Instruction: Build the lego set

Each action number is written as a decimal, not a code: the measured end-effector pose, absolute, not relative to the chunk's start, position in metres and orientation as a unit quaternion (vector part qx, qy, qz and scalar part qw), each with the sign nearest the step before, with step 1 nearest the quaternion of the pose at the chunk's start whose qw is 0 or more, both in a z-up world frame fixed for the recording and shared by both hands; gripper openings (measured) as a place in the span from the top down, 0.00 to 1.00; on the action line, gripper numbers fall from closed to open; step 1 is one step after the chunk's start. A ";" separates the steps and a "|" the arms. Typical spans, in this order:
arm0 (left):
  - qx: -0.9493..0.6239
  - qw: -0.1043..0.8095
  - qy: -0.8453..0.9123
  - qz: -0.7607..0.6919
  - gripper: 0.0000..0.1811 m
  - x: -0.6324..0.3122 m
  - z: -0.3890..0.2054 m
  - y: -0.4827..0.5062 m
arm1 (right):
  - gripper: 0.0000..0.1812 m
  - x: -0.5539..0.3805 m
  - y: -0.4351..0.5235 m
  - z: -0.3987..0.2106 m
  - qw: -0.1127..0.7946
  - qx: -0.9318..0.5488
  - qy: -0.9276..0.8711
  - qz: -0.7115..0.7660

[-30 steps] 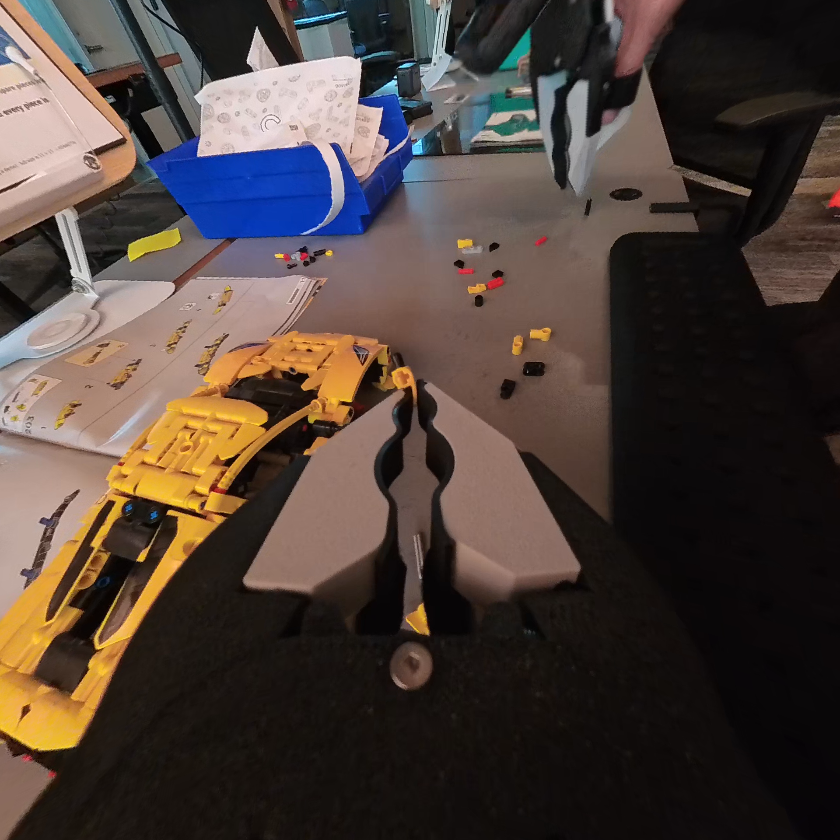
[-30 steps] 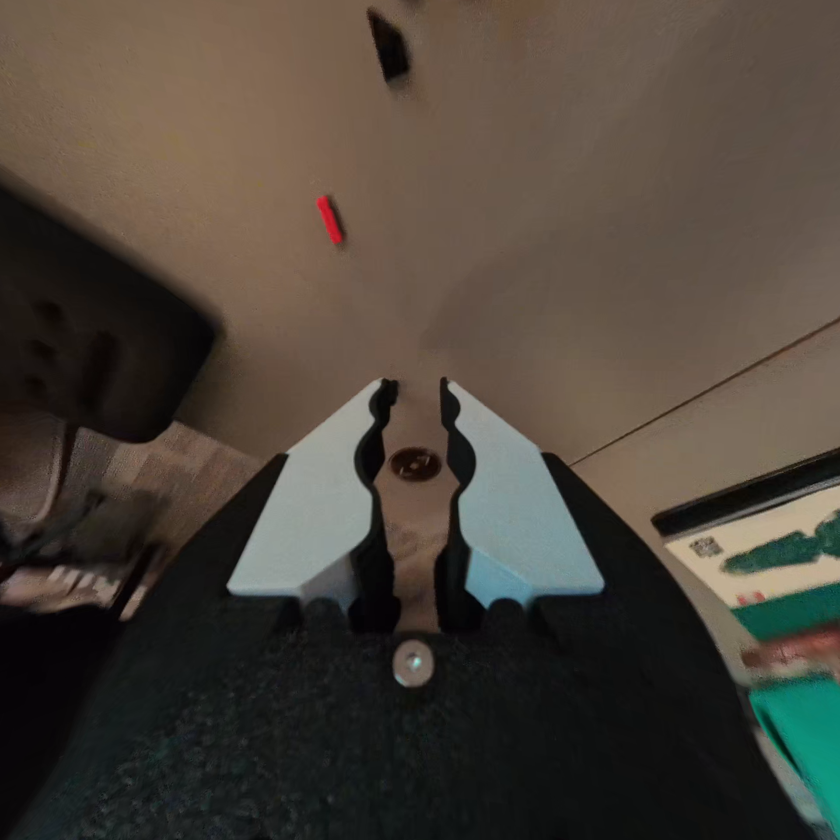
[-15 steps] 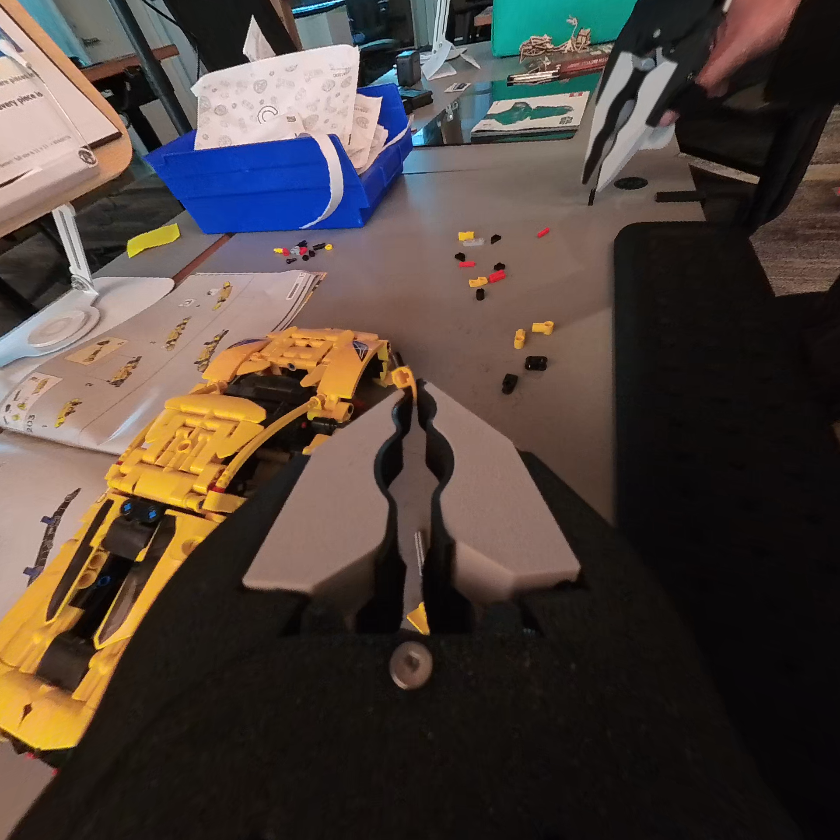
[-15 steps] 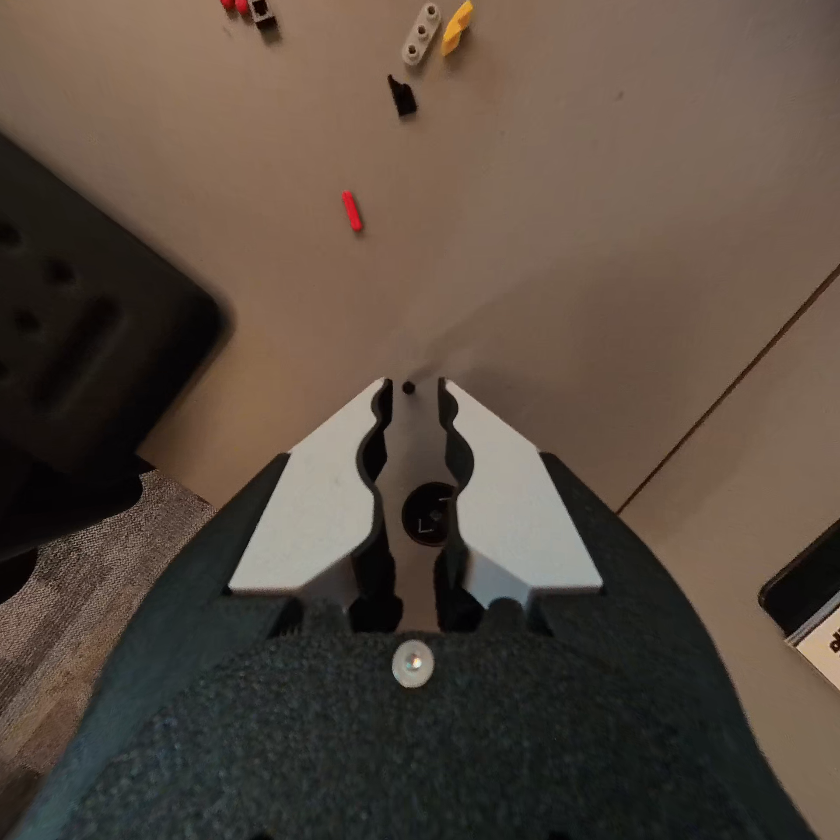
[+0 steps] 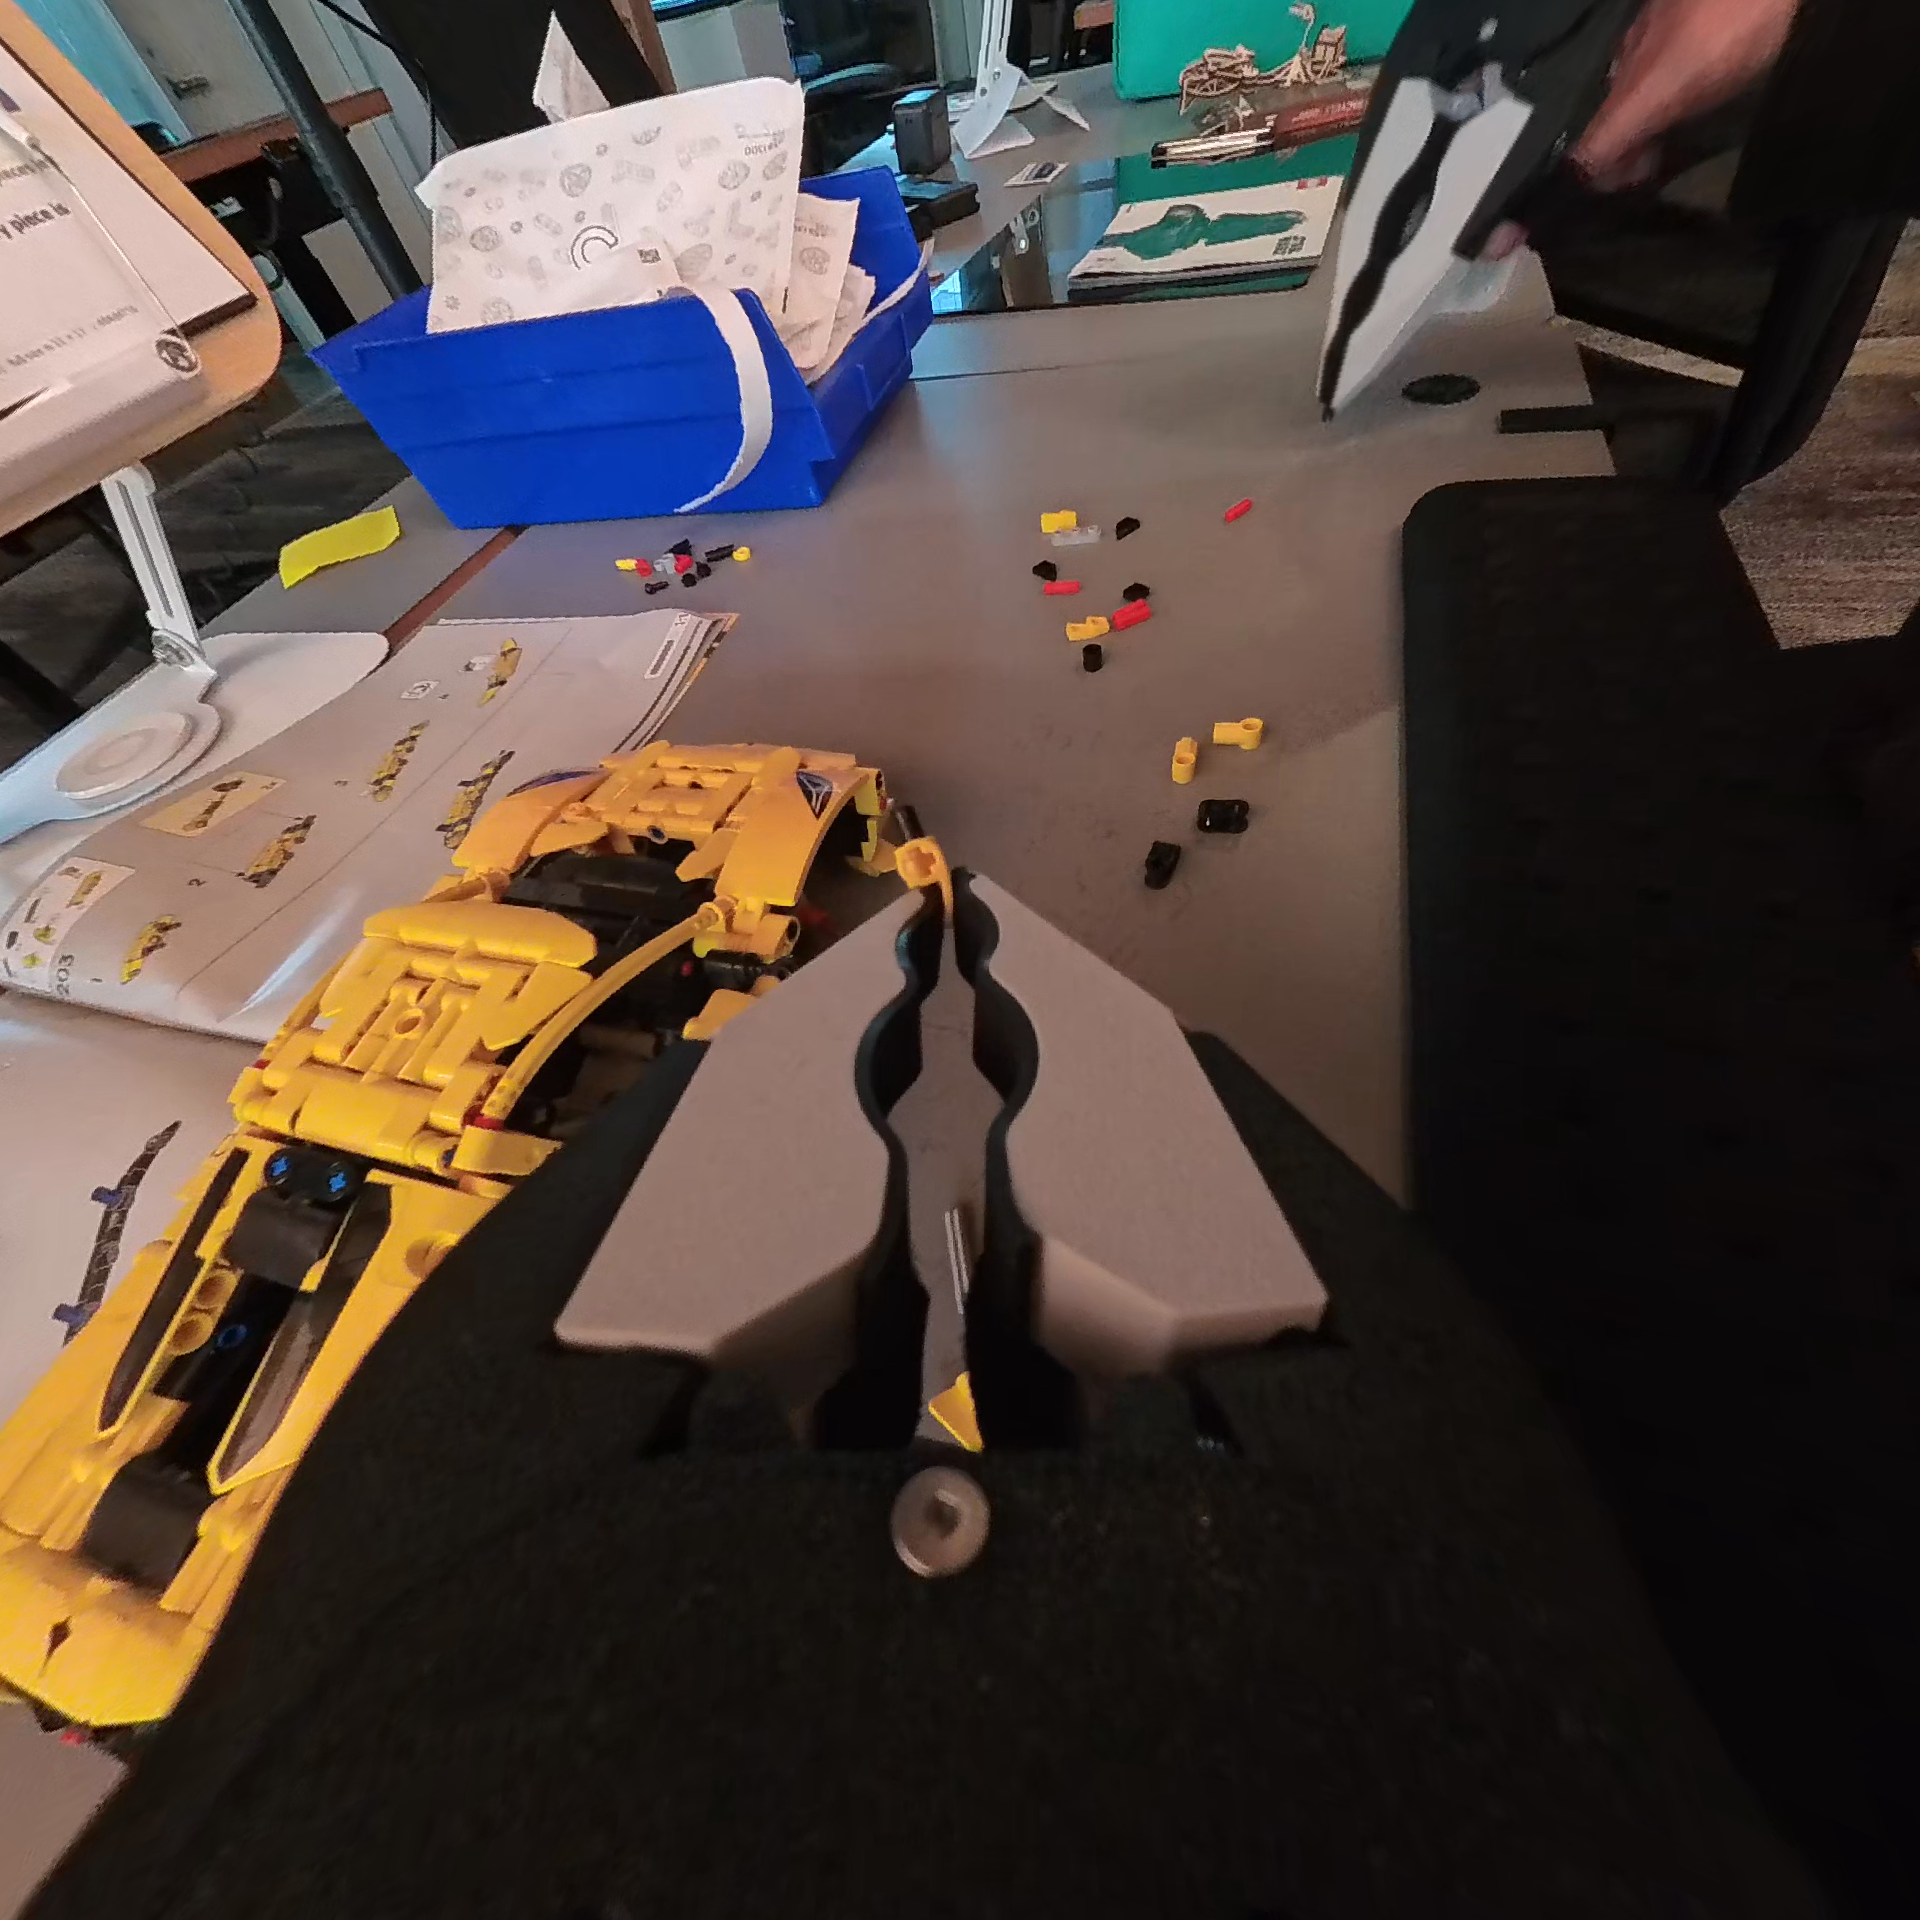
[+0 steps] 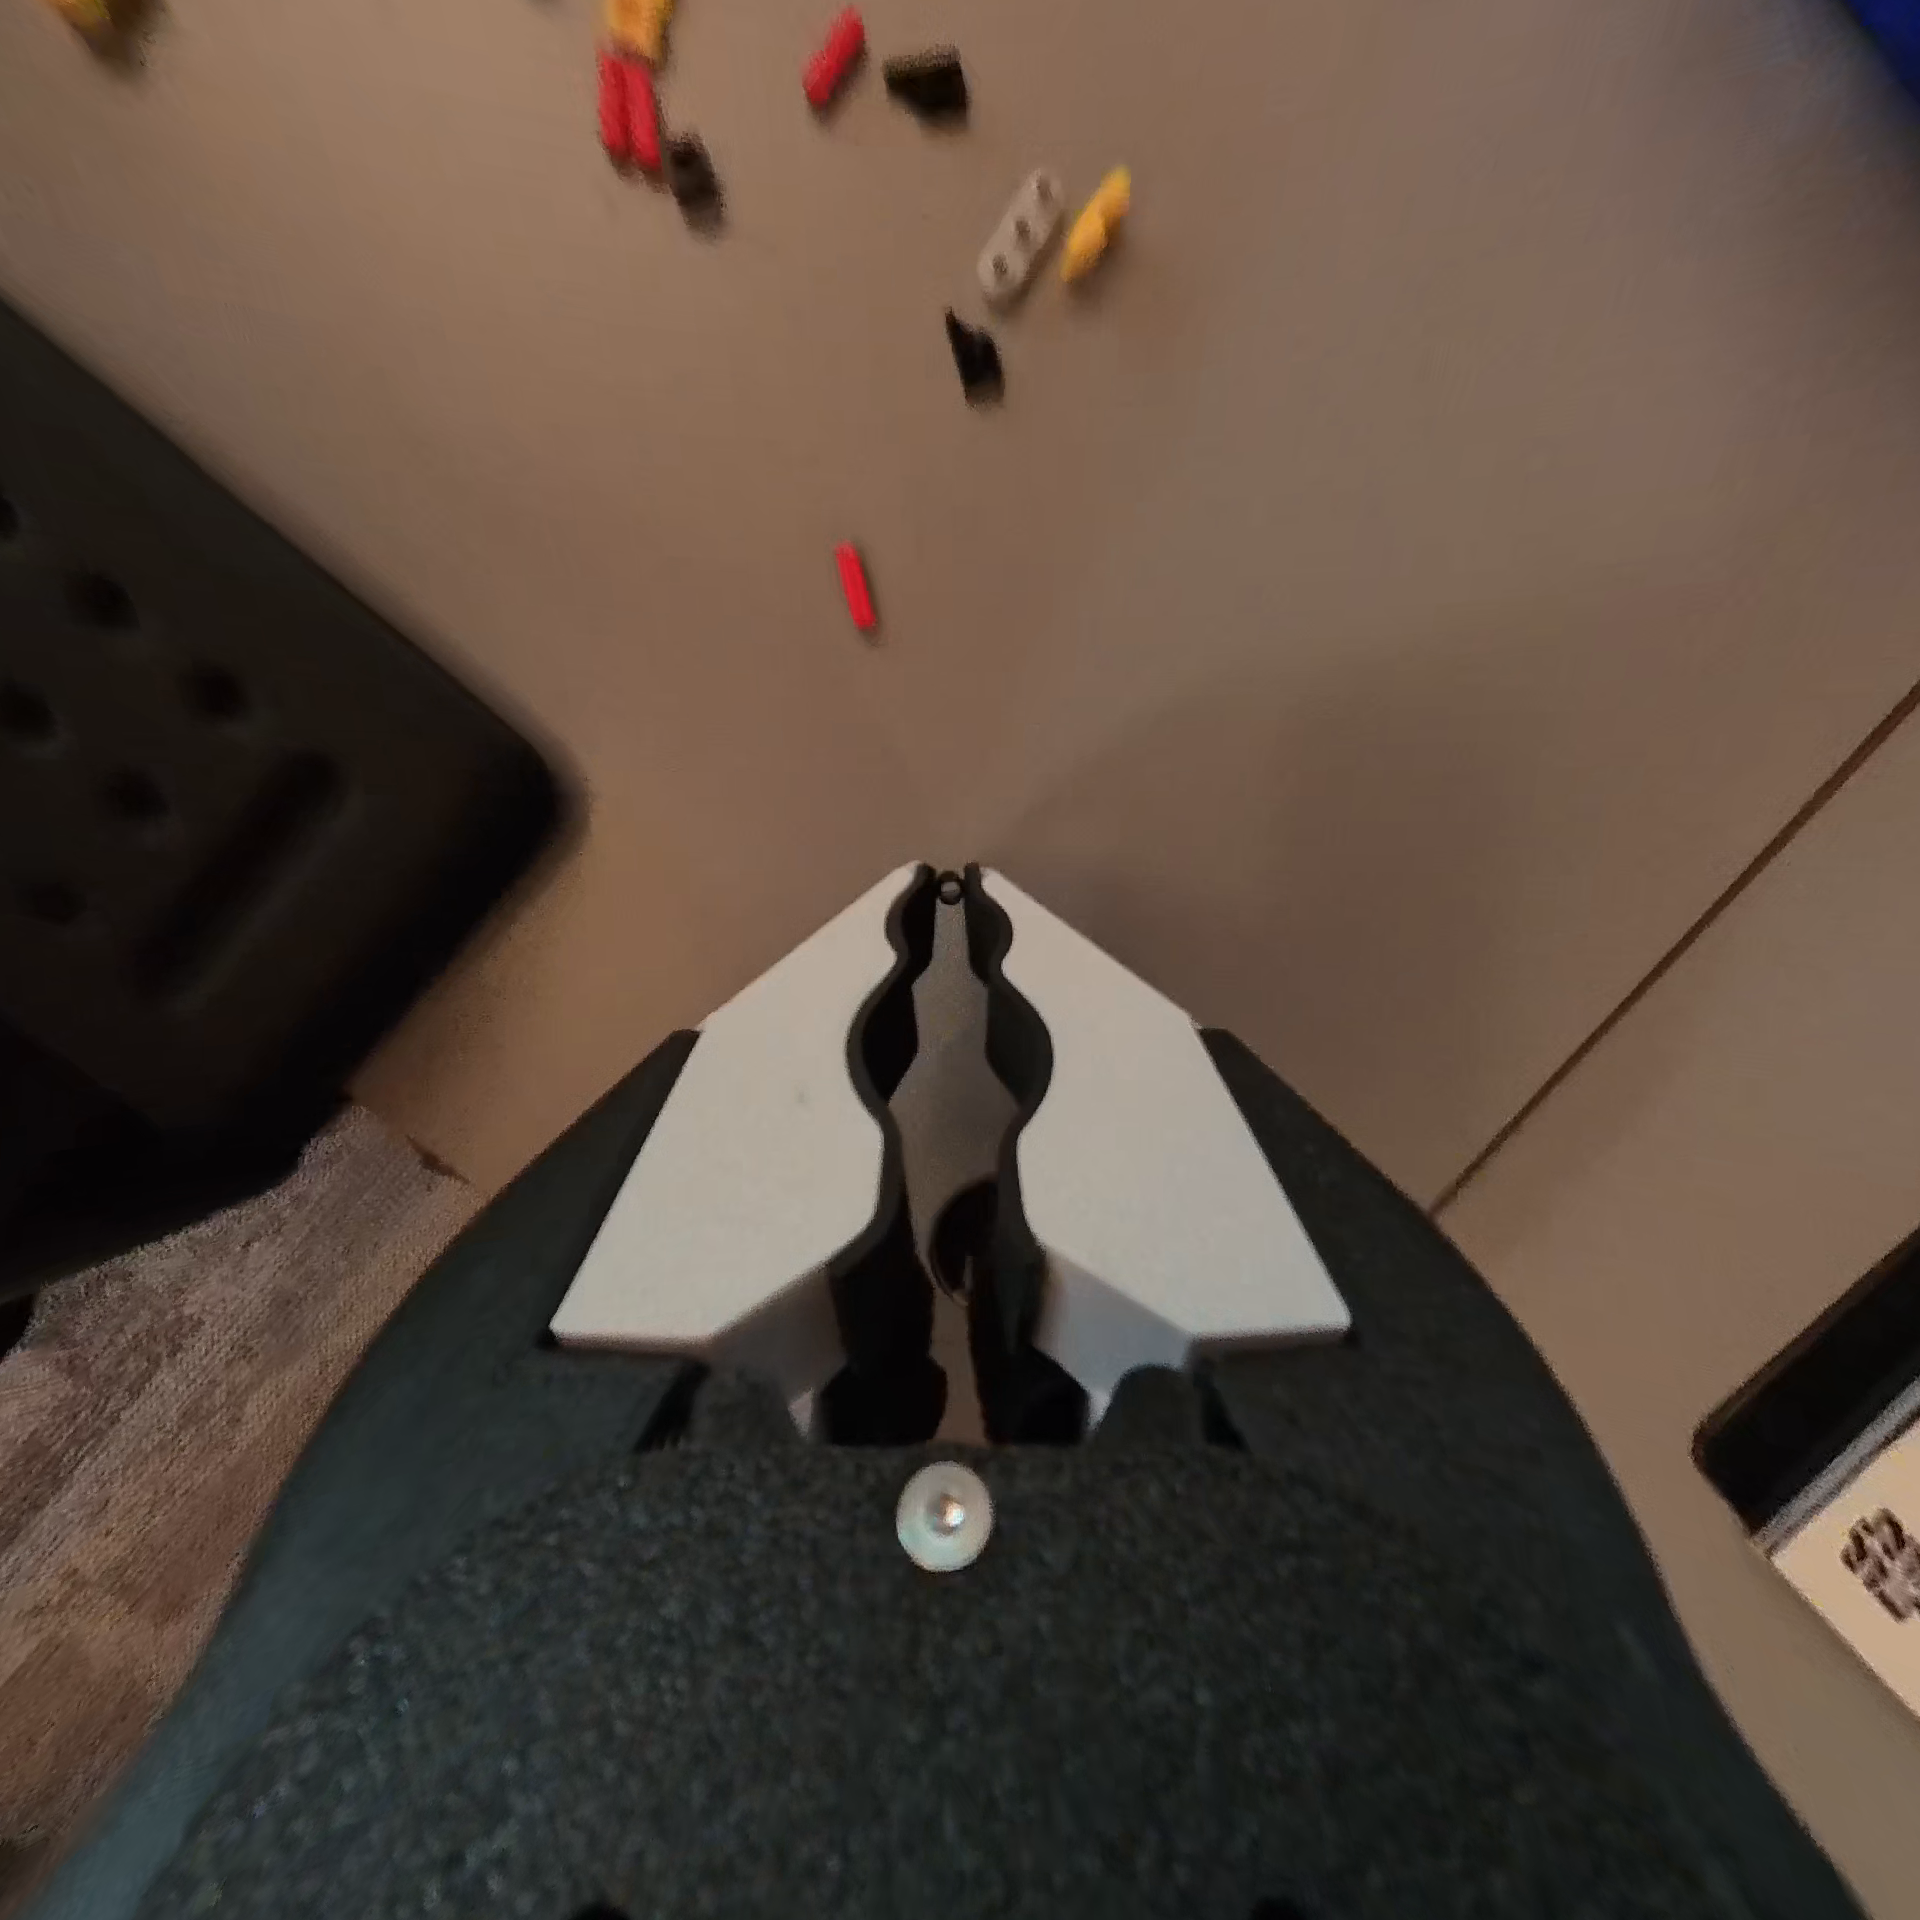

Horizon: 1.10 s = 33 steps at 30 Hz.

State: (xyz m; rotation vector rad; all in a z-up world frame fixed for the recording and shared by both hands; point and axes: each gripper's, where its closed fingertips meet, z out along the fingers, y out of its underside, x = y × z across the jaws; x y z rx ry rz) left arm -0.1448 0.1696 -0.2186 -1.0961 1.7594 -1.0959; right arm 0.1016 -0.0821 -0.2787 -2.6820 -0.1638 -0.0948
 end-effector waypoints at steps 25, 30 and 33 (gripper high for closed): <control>-0.285 0.440 0.735 -0.430 1.00 -0.157 -0.203 0.124 | 0.97 -0.165 0.137 -0.182 0.477 -0.807 -0.313 0.151; -0.280 0.437 0.746 -0.418 1.00 -0.157 -0.208 0.122 | 0.97 -0.165 0.134 -0.188 0.461 -0.814 -0.314 0.162; -0.283 0.435 0.743 -0.422 1.00 -0.157 -0.208 0.122 | 0.97 -0.166 0.133 -0.187 0.459 -0.814 -0.320 0.157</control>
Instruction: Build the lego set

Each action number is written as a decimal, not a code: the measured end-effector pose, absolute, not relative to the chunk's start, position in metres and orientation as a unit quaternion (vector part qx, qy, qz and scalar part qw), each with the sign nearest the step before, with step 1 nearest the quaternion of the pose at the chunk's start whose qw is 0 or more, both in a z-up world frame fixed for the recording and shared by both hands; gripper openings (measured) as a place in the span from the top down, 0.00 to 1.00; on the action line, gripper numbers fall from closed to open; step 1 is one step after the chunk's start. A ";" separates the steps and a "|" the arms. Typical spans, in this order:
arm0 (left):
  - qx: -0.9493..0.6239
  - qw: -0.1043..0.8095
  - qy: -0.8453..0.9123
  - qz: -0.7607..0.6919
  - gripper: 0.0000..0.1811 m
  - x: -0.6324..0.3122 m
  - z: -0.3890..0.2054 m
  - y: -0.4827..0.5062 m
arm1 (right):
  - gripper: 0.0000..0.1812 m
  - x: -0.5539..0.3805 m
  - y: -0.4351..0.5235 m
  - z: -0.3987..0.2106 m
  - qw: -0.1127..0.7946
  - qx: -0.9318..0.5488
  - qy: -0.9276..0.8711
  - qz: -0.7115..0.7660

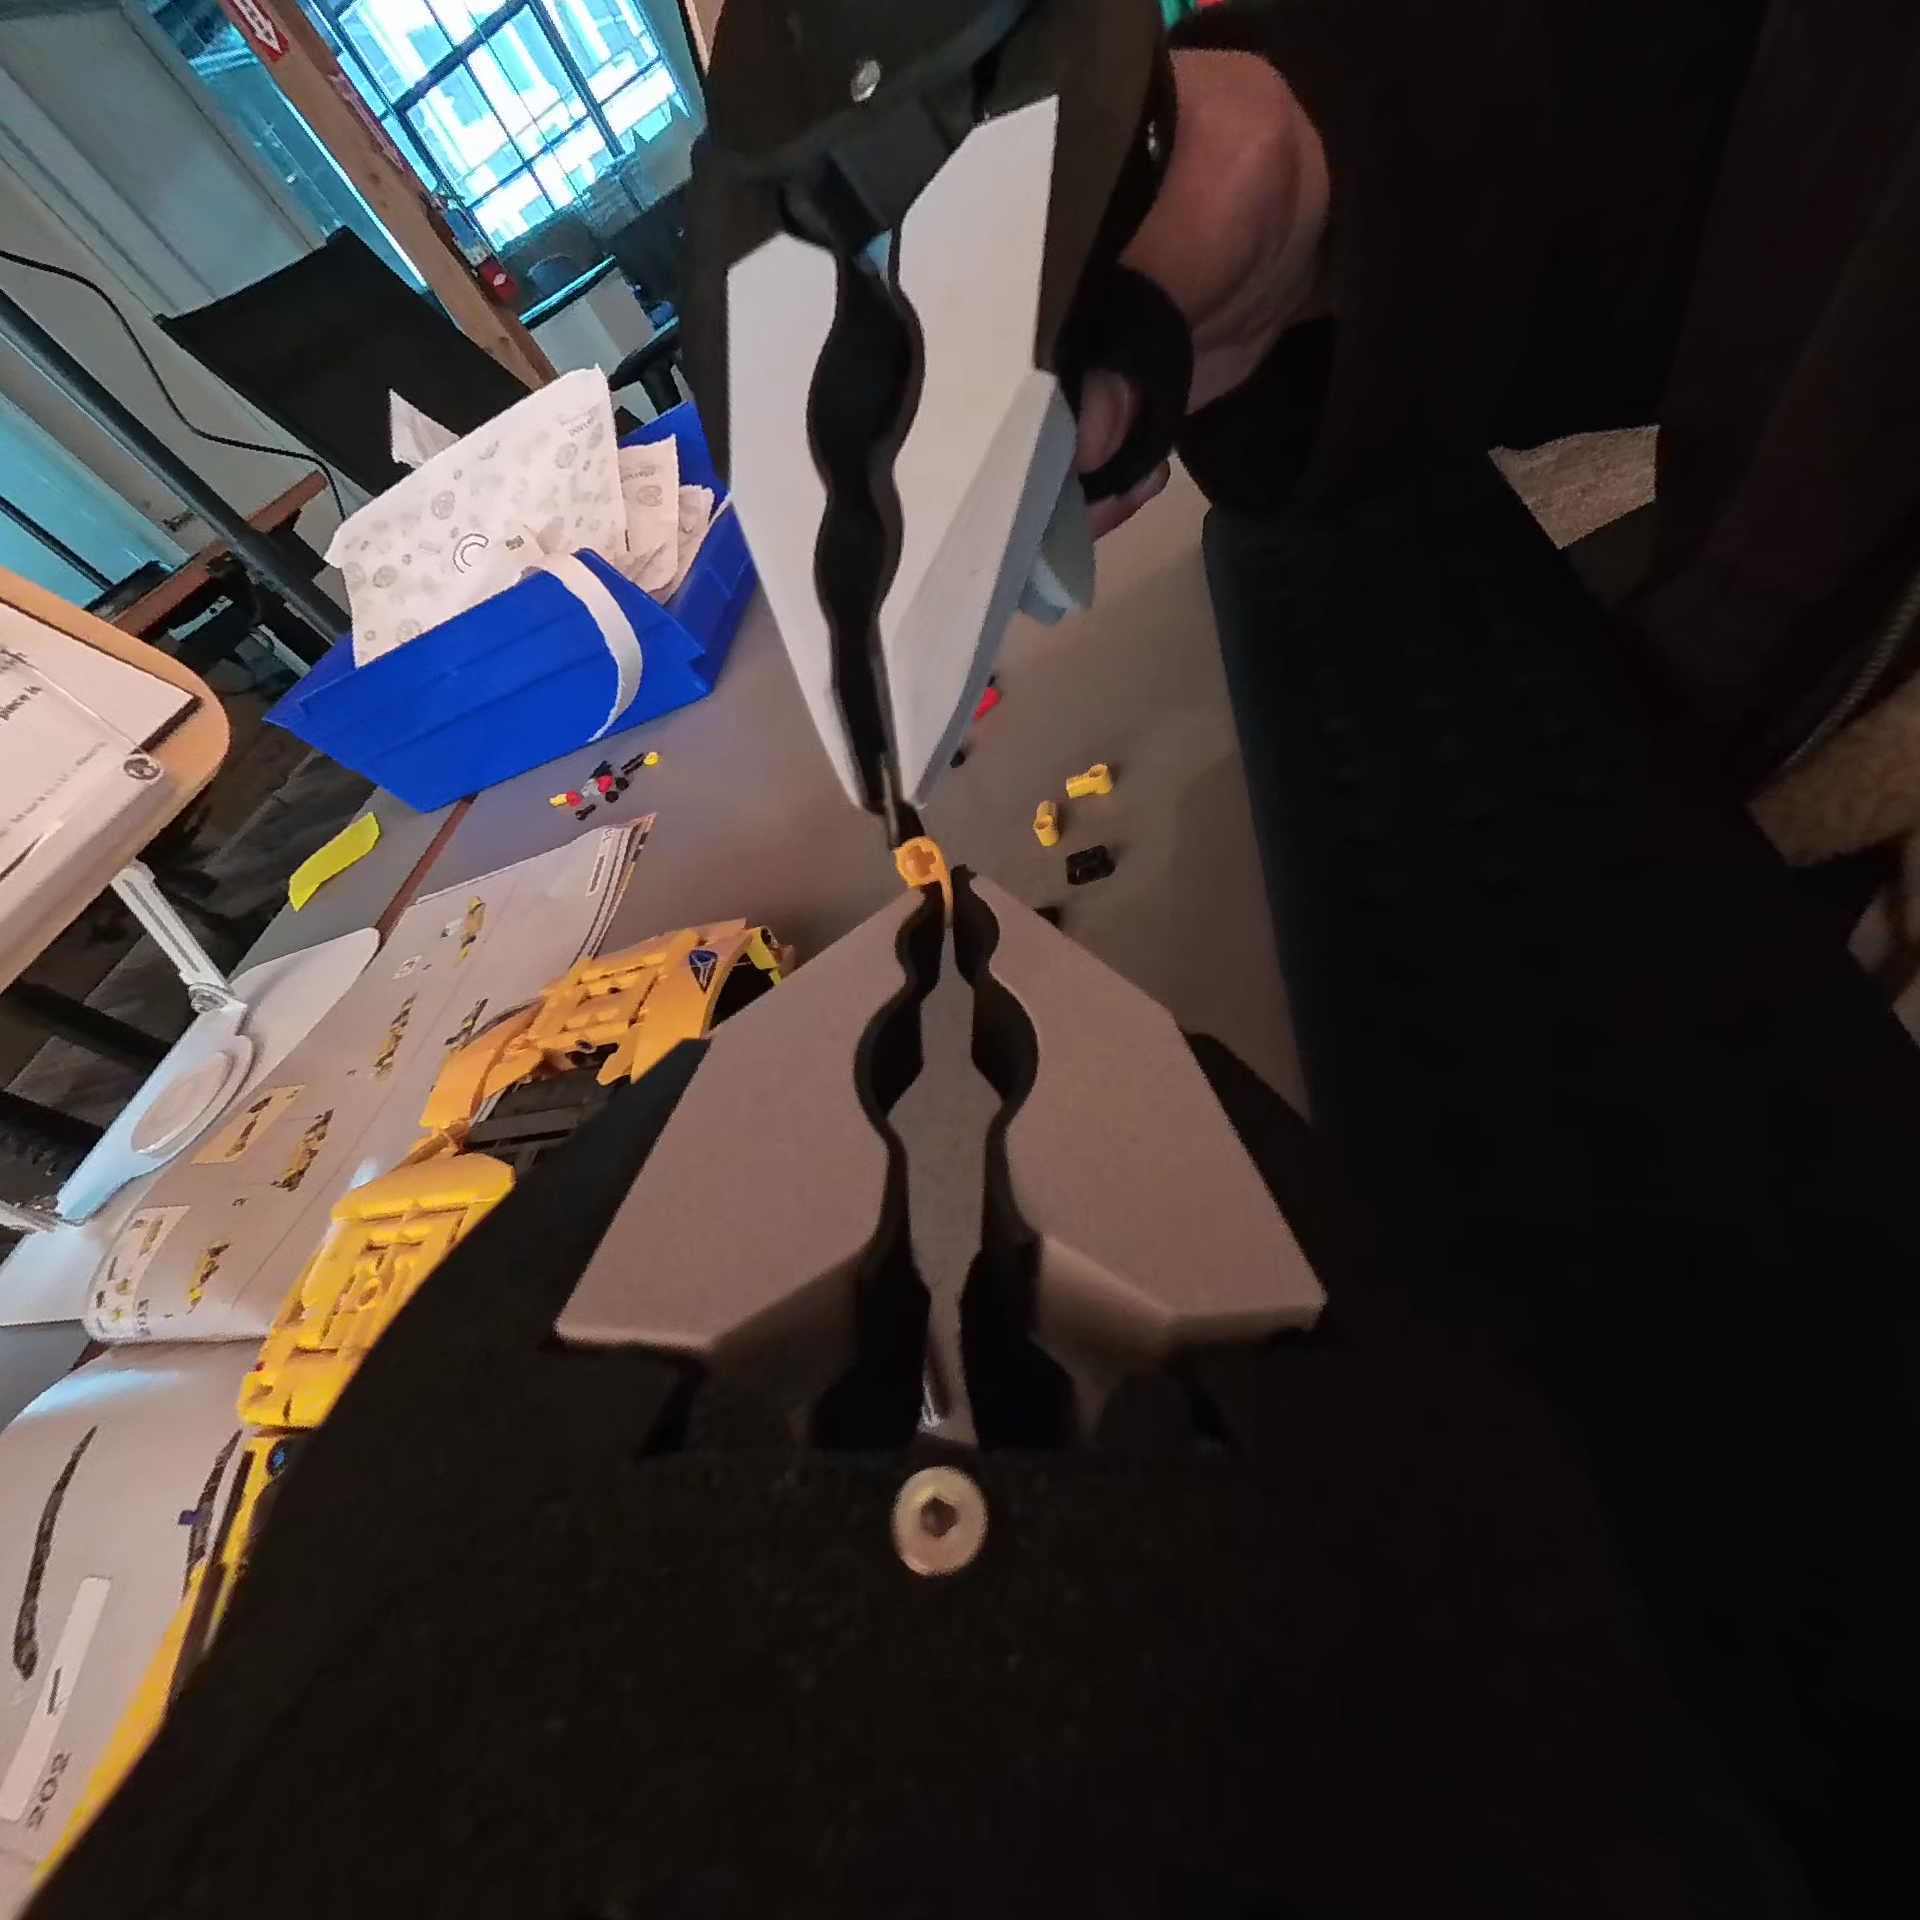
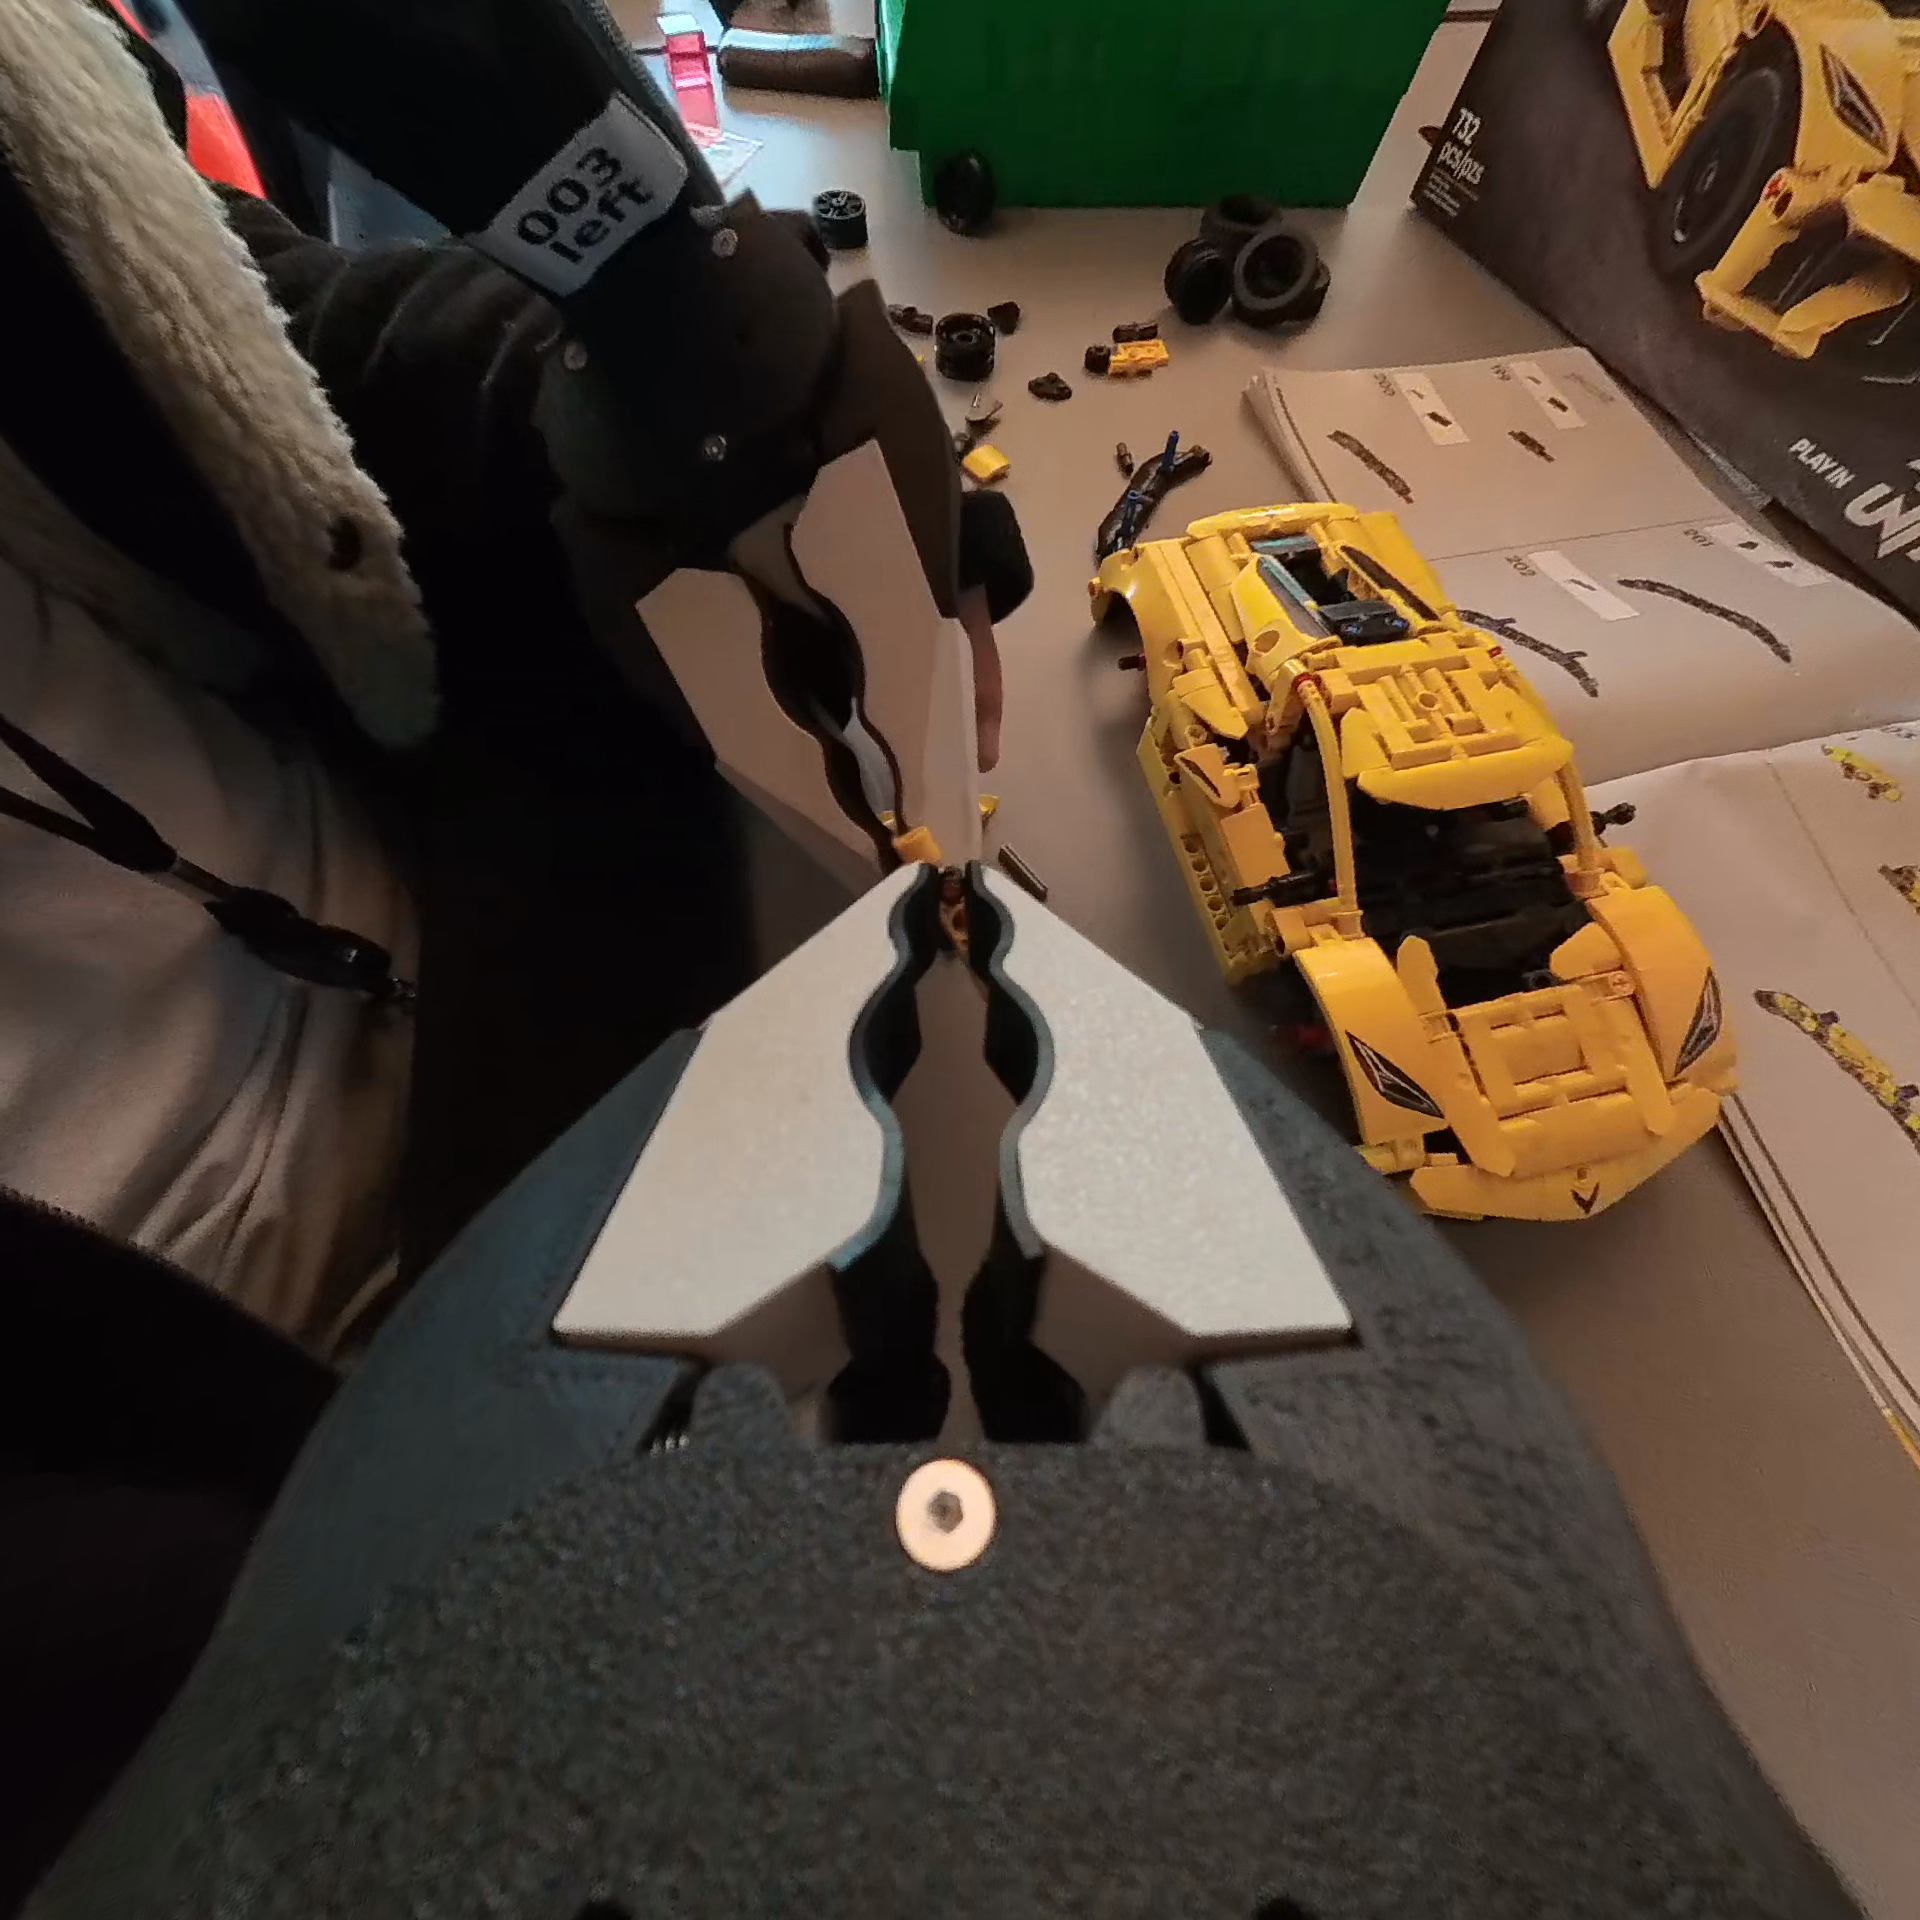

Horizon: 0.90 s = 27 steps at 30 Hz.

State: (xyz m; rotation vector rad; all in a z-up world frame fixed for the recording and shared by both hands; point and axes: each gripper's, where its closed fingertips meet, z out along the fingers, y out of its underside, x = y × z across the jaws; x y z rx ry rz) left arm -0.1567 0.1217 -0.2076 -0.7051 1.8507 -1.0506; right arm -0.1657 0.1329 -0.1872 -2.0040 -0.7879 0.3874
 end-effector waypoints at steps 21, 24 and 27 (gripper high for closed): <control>-0.256 0.431 0.798 -0.335 1.00 -0.158 -0.235 0.121 | 0.97 -0.168 0.128 -0.218 0.373 -0.837 -0.372 0.150; -0.265 0.418 0.793 -0.354 1.00 -0.159 -0.233 0.120 | 0.97 -0.169 0.129 -0.214 0.395 -0.822 -0.365 0.189; -0.273 0.410 0.797 -0.351 1.00 -0.159 -0.236 0.121 | 0.97 -0.169 0.131 -0.219 0.393 -0.820 -0.362 0.206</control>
